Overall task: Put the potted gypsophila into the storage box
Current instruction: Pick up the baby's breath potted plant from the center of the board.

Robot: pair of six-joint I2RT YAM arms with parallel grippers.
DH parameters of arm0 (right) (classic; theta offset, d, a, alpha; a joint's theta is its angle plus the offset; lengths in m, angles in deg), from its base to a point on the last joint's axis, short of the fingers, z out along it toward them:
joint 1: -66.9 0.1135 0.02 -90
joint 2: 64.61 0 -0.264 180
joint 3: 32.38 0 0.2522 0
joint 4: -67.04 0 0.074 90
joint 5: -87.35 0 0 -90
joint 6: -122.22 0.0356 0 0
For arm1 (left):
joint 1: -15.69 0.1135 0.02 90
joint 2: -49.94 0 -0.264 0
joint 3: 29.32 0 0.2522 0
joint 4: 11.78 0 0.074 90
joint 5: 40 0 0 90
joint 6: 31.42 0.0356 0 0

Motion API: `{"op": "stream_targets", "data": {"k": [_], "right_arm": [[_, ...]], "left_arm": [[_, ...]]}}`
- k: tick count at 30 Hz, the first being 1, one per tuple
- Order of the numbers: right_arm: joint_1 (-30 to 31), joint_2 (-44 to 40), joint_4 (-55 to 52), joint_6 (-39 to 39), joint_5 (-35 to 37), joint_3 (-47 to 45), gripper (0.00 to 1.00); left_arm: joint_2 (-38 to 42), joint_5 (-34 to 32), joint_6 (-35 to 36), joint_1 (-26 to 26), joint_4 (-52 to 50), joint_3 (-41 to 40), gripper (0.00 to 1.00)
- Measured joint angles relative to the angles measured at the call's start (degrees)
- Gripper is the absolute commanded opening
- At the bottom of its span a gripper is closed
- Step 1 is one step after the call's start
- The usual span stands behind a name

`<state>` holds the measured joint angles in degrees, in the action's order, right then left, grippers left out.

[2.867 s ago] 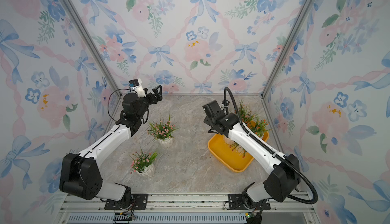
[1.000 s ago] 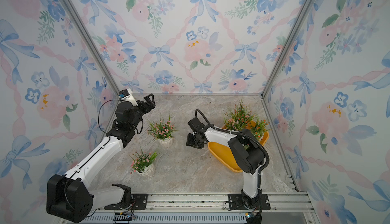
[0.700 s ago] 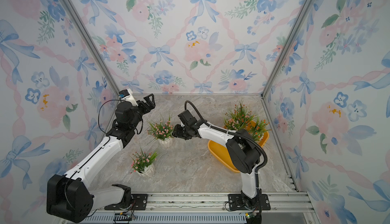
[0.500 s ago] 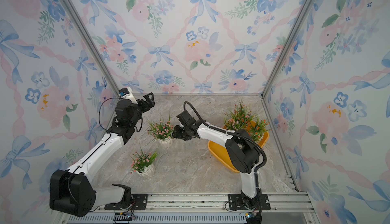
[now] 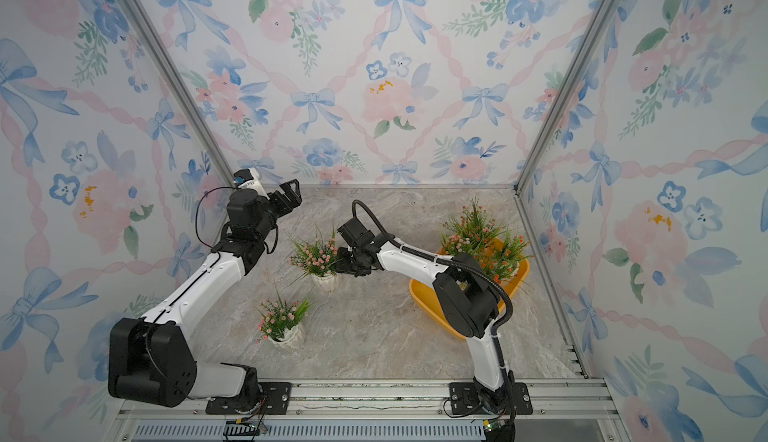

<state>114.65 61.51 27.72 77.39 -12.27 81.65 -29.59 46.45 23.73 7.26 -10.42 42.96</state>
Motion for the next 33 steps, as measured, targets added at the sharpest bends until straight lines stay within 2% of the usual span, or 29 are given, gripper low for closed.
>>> {"op": "stream_targets", "data": {"k": [10, 16, 23, 33], "right_arm": [[1.62, 6.27, -7.43, -1.77, 3.26, 9.84, 0.41], [1.95, 7.74, -11.21, -2.73, 4.94, 13.75, 0.27], [1.99, 8.2, -14.84, -3.06, 6.71, 16.0, 0.25], [2.21, 10.62, -19.1, -4.63, 7.82, 20.9, 0.11]], "left_arm": [[-1.55, -0.02, 1.77, 1.05, 1.73, 1.09, 0.98], [-1.6, -0.02, 1.86, 1.09, 2.95, 1.11, 0.98], [-1.68, -0.07, 2.32, 1.75, 3.19, 1.11, 0.98], [-1.68, -0.09, 2.32, 1.86, 3.23, 1.11, 0.98]]}}
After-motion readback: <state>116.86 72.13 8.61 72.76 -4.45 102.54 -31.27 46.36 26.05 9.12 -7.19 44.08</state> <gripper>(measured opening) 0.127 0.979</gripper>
